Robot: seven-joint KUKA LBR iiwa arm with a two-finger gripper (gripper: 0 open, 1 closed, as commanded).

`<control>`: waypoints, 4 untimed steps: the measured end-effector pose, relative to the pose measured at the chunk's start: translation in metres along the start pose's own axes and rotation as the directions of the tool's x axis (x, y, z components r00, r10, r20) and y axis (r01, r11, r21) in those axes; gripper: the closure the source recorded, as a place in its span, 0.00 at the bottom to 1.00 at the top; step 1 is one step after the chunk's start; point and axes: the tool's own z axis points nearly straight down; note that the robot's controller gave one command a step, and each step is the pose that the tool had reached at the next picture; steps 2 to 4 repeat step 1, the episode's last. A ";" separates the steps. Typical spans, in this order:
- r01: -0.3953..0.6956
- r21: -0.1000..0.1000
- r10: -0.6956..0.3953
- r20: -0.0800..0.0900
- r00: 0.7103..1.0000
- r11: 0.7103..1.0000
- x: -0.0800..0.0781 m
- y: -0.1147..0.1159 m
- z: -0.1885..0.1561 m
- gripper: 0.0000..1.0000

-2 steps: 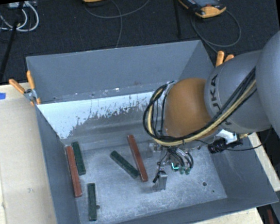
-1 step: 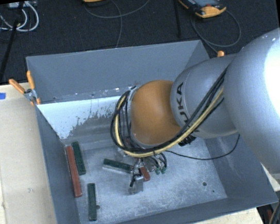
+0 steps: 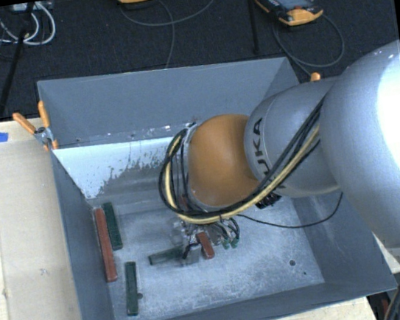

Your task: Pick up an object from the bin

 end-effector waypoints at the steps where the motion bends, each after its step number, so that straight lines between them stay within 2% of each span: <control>1: -0.020 0.001 0.020 0.009 1.000 1.000 -0.005 -0.015 -0.152 1.00; 4: -0.020 0.001 0.020 0.009 1.000 1.000 -0.005 -0.015 -0.152 1.00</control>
Offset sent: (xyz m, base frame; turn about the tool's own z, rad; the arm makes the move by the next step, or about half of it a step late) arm 0.0054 -0.0148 0.1469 0.0165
